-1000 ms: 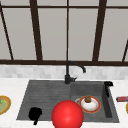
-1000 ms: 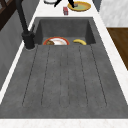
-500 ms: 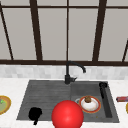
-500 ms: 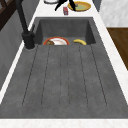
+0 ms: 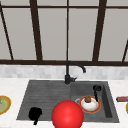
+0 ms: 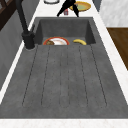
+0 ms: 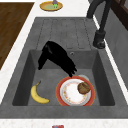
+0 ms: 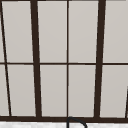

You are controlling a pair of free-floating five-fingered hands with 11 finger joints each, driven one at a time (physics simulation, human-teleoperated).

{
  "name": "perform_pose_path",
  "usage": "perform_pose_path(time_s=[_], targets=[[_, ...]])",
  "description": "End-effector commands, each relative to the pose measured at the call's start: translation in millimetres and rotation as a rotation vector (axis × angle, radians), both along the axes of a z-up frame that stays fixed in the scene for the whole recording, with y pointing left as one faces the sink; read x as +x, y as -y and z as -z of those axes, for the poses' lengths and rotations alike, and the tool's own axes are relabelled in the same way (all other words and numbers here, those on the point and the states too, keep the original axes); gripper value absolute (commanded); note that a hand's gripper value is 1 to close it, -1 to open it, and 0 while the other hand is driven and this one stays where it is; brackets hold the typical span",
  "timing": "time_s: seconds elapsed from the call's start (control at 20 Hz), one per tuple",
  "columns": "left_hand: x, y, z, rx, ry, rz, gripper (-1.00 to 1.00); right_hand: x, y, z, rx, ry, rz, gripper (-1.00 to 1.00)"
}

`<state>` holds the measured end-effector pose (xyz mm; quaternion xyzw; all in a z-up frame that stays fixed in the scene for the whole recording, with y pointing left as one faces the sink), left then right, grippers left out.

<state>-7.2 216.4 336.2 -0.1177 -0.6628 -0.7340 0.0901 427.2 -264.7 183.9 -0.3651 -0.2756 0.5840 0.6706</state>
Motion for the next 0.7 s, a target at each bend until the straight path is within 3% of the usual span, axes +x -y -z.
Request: perform_pose_path(time_s=[0.0,0.2,0.35,0.65], targets=[[0.0,0,0,0.000,0.000,0.000,0.00,-13,-24,8,0.000,0.019,-0.041,-1.00],[0.0,0,0,0.000,0.000,0.000,0.00,-12,-31,8,0.008,0.019,-0.018,-1.00],[0.0,0,0,0.000,0.000,0.000,0.00,-14,-33,14,0.053,-0.007,-0.021,-1.00],[0.0,0,0,0.000,0.000,0.000,0.00,-24,-38,12,0.060,-0.006,-0.026,-1.00]])
